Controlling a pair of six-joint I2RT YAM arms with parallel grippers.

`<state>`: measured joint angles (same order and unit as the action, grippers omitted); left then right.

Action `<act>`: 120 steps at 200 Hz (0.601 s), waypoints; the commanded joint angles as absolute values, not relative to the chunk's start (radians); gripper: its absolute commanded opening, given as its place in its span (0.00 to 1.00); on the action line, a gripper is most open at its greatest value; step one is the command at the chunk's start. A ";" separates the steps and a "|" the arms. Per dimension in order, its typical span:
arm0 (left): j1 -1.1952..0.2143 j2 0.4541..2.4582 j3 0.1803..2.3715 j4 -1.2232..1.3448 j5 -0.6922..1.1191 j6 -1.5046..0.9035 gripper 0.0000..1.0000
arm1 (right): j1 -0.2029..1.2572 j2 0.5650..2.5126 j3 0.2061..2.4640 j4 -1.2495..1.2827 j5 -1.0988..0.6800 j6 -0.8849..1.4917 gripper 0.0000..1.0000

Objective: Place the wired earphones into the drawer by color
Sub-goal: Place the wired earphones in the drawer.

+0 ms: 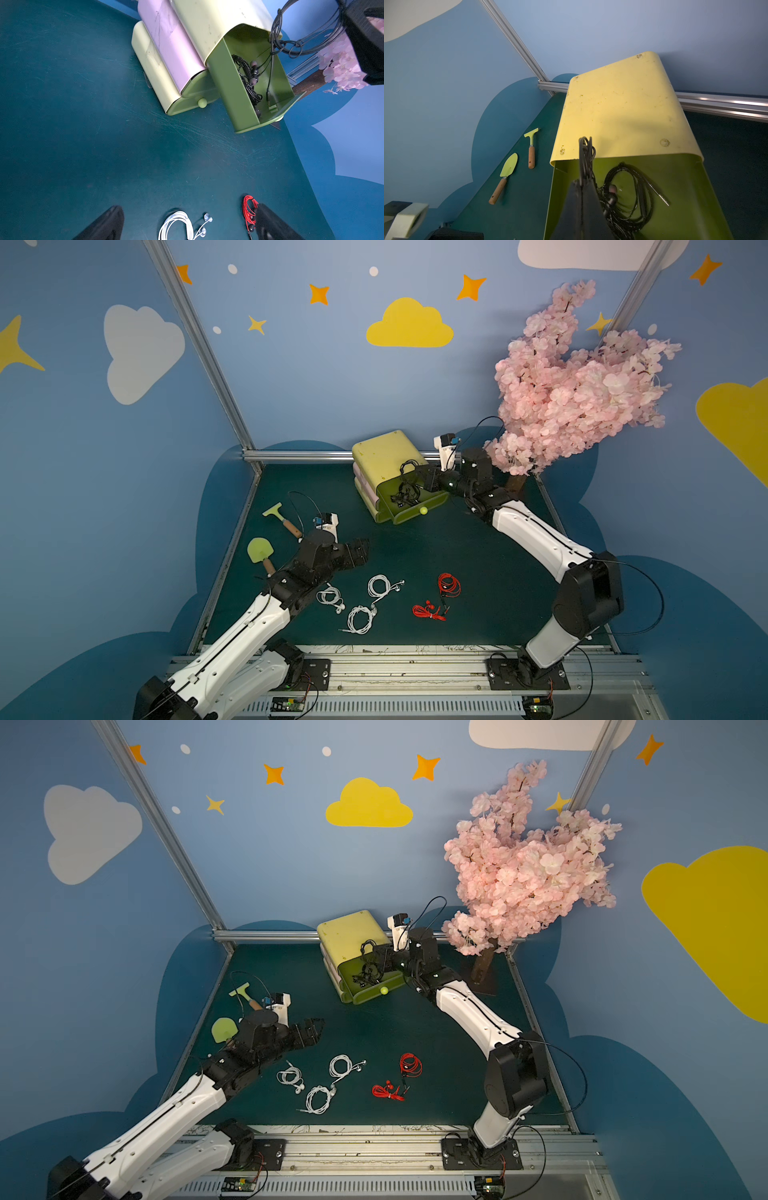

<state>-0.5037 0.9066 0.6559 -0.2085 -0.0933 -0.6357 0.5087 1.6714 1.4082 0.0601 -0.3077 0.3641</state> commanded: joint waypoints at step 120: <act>-0.497 0.904 0.650 -0.189 -0.095 -0.640 1.00 | 0.489 1.637 1.284 0.080 -0.311 0.395 0.00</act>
